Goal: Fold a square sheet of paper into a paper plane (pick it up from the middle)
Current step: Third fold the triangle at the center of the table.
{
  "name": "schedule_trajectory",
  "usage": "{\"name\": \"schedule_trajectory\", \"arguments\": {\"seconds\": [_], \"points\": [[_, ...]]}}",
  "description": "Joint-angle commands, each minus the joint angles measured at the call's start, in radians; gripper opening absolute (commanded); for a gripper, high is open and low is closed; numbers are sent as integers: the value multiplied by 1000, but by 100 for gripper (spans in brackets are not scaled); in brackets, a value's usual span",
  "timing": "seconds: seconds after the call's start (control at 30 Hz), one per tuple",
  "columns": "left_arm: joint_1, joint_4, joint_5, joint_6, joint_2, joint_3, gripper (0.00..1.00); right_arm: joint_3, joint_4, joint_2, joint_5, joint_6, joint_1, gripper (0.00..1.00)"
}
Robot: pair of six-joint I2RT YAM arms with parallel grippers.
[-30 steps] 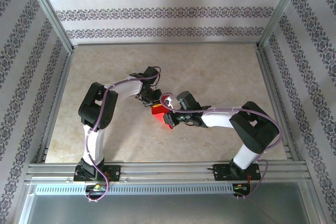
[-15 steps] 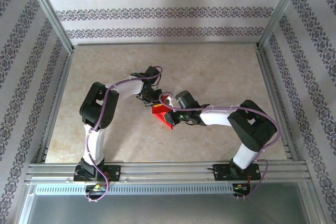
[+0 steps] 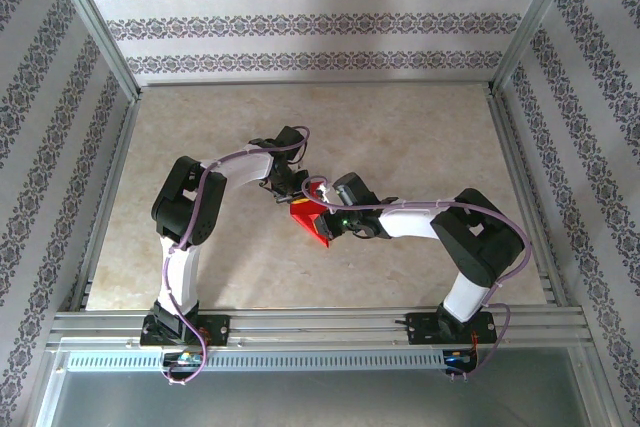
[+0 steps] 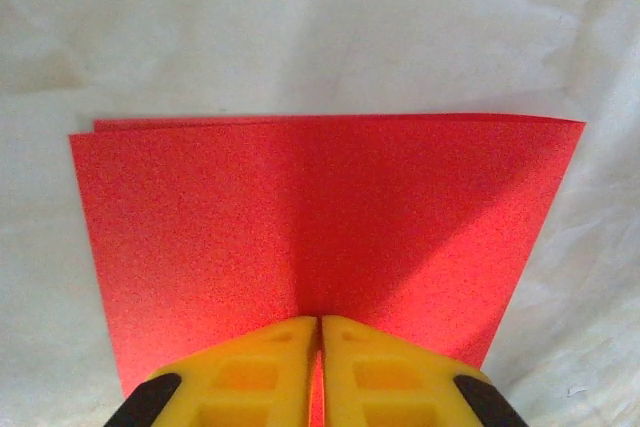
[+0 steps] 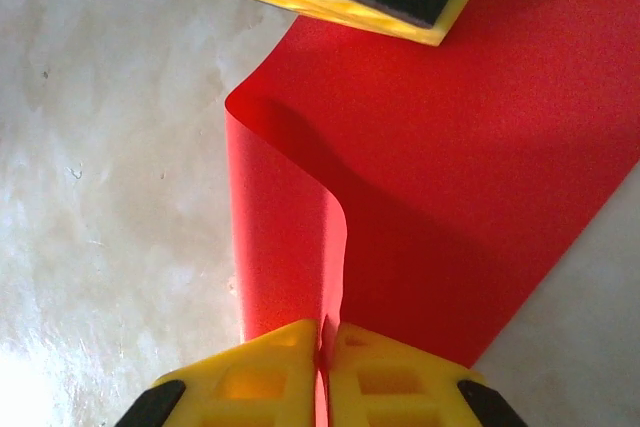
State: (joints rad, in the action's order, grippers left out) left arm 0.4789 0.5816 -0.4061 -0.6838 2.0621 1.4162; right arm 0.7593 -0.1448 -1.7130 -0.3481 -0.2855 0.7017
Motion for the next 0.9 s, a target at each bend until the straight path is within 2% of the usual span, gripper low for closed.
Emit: {"name": "schedule_trajectory", "arguments": {"seconds": [0.0, 0.87], "points": [[26, 49, 19, 20, 52, -15, 12, 31, 20, -16, 27, 9, -12, 12], [31, 46, 18, 16, 50, -18, 12, 55, 65, -42, 49, 17, -10, 12]]}}
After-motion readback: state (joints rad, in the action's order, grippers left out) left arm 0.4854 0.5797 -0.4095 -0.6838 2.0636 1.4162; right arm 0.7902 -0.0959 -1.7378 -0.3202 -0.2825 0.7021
